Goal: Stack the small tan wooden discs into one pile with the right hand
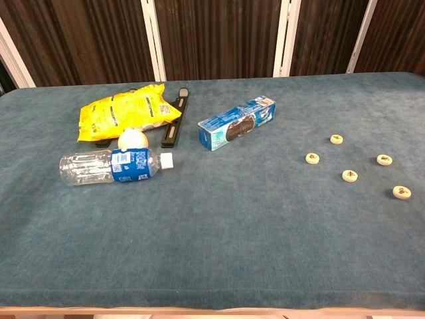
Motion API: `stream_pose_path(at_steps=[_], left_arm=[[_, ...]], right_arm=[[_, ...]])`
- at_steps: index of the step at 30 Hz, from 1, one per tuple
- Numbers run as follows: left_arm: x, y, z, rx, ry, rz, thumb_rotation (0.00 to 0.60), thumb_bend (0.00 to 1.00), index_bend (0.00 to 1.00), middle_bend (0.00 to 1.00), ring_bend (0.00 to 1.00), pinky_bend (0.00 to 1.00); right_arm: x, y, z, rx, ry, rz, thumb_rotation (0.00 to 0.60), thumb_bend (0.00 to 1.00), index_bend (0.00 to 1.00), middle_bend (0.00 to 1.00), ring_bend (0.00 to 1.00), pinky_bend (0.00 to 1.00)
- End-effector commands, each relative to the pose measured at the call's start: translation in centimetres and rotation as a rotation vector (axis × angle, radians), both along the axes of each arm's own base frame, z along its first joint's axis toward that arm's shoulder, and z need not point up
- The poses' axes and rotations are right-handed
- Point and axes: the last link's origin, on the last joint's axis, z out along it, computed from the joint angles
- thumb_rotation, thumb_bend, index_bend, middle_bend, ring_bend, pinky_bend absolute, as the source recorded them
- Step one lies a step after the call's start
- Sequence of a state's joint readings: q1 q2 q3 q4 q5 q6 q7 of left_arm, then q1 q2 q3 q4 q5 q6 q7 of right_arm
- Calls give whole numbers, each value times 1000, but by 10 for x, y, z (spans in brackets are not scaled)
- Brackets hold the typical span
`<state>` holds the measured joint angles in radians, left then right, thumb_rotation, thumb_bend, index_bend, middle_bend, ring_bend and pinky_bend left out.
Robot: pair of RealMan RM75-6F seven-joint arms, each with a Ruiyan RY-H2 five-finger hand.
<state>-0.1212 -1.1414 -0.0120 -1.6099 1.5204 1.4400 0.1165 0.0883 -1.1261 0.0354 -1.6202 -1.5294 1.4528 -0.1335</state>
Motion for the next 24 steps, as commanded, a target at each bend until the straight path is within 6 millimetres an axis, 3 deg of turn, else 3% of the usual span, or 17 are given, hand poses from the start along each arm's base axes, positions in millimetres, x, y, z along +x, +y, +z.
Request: stream_pose_path(at_steps=[1,9,16,24], left_arm=[[0,0,-1,-5,-1,-1,600,484,0,0,0,34],[2,2,-5,-33,-6,-11,600,485,0,0,0,34],[5,4,-8,-52,-13,-29,600,485,0,0,0,29],[5,2,-9,-61,-9,-31,600,486,0,0,0,27]], right_arm=[[0,-1,-1,9,7,-3,600,55,15,0,0,0],[2,-24,-19,101,29,34,600,61,135,0,0,0],[9,-56,-40,191,70,60,600,227,347,0,0,0],[-2,-73,-69,222,166,22,600,338,455,0,0,0]])
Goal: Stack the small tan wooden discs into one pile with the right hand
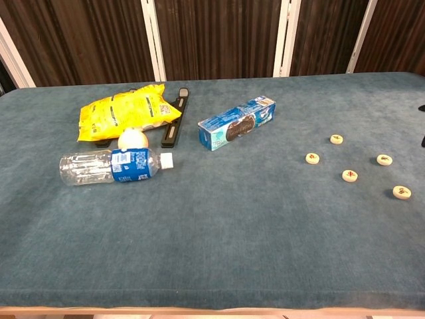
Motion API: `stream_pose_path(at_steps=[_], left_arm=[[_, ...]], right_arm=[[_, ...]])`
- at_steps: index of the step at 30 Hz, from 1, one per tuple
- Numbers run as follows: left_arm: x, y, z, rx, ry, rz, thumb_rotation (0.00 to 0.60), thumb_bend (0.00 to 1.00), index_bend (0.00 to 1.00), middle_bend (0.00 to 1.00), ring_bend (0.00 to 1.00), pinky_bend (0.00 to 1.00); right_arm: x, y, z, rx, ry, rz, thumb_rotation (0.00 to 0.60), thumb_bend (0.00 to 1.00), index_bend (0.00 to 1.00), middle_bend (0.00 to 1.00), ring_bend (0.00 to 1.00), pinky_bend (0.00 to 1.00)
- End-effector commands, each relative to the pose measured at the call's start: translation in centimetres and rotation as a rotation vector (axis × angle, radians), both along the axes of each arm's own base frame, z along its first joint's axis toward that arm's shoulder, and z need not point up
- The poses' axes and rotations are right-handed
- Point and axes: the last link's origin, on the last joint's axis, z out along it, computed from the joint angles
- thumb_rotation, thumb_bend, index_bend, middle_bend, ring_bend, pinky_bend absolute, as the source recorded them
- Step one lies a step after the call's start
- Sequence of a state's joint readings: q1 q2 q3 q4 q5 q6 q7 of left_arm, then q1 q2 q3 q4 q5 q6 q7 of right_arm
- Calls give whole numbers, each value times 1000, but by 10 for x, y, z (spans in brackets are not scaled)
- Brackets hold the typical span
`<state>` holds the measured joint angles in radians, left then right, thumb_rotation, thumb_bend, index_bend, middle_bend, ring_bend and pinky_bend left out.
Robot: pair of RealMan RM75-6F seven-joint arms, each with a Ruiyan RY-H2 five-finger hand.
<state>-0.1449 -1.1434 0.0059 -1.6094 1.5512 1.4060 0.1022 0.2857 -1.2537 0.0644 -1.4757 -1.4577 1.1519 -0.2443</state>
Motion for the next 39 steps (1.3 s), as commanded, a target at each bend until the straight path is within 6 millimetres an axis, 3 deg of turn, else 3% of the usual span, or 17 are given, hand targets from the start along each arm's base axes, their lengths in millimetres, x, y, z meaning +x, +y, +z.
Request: stream_pose_path(at_steps=[1,10,39], left_arm=[[0,-1,0,0,-1,-1,600,486,0,0,0,27],[0,-1,0,0,0,-1,600,486,0,0,0,27],[-1,-2,2,-2,-3,2,600,485,0,0,0,27]], right_arm=[[-6,-11,-14,11,38,-21,600,343,459,0,0,0],[-16,-27,-29,33,77,-46,600,437,484,0,0,0],[-16,-43,-63,102,103,-64,600,445,547,0,0,0]])
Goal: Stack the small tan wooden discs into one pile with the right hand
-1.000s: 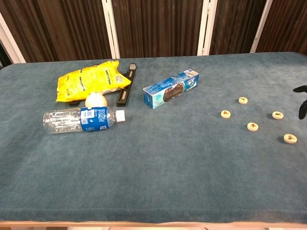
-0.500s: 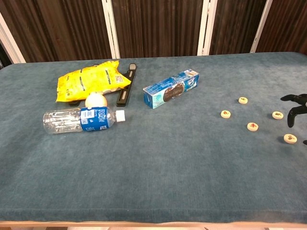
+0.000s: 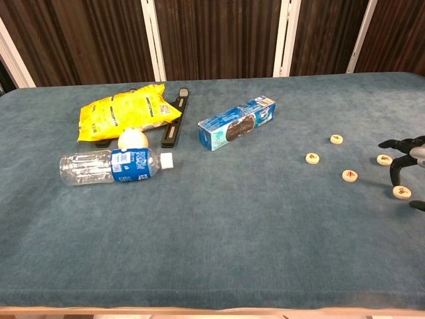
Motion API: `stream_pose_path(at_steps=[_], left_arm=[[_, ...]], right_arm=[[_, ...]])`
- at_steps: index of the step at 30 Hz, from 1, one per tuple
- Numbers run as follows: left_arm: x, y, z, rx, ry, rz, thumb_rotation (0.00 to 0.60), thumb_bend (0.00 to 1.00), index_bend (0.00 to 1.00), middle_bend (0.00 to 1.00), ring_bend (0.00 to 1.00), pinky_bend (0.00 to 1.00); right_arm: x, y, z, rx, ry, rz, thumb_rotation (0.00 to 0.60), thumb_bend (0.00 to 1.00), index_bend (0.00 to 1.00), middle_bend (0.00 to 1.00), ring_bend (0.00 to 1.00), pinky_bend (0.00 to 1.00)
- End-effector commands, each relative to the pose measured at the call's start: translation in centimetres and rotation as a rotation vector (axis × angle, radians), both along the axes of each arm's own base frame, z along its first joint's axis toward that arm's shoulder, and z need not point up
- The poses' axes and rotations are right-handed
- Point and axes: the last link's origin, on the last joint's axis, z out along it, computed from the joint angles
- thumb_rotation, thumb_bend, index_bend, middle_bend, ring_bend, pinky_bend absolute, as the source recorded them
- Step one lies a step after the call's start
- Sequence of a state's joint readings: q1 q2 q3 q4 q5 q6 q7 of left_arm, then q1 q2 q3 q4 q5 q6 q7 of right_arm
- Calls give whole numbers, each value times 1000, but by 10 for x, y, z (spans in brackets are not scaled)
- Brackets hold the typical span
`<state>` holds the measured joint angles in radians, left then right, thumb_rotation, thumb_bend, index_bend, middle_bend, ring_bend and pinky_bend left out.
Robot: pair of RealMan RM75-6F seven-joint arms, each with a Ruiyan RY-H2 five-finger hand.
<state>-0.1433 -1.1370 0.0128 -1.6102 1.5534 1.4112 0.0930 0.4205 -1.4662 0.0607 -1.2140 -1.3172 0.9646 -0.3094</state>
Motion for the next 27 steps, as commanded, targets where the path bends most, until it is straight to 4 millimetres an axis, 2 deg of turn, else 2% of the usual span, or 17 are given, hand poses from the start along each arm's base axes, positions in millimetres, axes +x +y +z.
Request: stream_pose_path(at_steps=[1,9,16,22,27], left_arm=[[0,0,0,-1,0,0,600,484,0,0,0,27],[0,0,0,-3,3,-1,600,485,0,0,0,27],[-1,-1,0,-2,5,1,600,486,0,0,0,27],[0,0,-1,-5,6,0,600,486,0,0,0,27],[-1,0,-1,-5,6,3,600,486,0,0,0,27]], right_arm=[[0,0,-1,0,2,0,600,453,552,0,0,0],[0,-2,-4,10,4,-4,600,509,585,0,0,0],[4,-3,-1,-12,-23,6,600,518,606,0,0,0],[24,-13,9,-63,-96,33,600,518,606,0,0,0],[44,-29,7,-87,-110,56,600,518,607,0,0,0]])
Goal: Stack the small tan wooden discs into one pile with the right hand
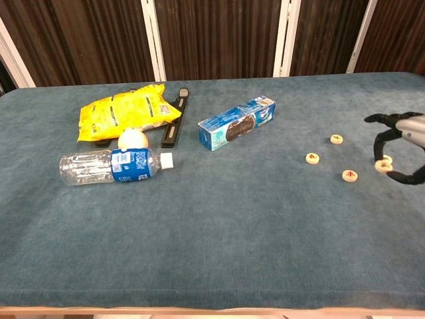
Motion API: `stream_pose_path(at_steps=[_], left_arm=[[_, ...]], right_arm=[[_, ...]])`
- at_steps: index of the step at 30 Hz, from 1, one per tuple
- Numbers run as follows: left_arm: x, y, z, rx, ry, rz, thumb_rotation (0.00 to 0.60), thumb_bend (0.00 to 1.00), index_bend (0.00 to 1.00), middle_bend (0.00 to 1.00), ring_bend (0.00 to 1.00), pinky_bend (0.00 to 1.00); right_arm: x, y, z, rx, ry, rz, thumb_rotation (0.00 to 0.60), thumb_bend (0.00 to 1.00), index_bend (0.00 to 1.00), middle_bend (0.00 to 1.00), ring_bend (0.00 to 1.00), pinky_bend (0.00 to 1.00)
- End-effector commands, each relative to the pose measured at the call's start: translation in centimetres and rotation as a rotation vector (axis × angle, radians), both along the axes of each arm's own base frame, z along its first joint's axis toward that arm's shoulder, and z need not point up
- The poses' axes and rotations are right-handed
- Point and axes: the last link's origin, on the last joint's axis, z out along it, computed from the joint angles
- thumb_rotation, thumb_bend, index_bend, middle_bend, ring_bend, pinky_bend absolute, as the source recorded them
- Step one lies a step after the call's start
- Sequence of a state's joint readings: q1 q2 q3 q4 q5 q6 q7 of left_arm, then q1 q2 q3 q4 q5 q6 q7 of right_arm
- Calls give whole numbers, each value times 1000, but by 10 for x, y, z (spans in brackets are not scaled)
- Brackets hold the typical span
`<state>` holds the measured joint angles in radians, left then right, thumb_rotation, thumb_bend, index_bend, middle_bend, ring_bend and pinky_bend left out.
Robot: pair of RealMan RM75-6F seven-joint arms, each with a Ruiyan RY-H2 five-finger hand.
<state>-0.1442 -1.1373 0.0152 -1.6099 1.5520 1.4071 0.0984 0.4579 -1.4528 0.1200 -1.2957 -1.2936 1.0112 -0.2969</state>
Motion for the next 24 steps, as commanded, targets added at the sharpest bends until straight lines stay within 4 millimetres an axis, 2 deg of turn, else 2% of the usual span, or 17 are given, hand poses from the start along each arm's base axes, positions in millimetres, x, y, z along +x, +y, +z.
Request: stream_pose_path(at_steps=[1,8,10,24], left_arm=[[0,0,0,-1,1,1,600,486,0,0,0,27],[0,1,0,0,2,3,600,486,0,0,0,27],[0,0,-1,-3,4,2,600,485,0,0,0,27],[0,0,-1,-3,2,0,600,486,0,0,0,27]], right_arm=[[13,-13,-3,-23,5,14,600,518,608,1,0,0],[24,-23,-12,-37,0,9,600,517,612,2,0,0],[28,-24,-21,-14,16,12,600,518,612,2,0,0],[23,-25,-36,10,53,-1,600,518,612,2,0,0]])
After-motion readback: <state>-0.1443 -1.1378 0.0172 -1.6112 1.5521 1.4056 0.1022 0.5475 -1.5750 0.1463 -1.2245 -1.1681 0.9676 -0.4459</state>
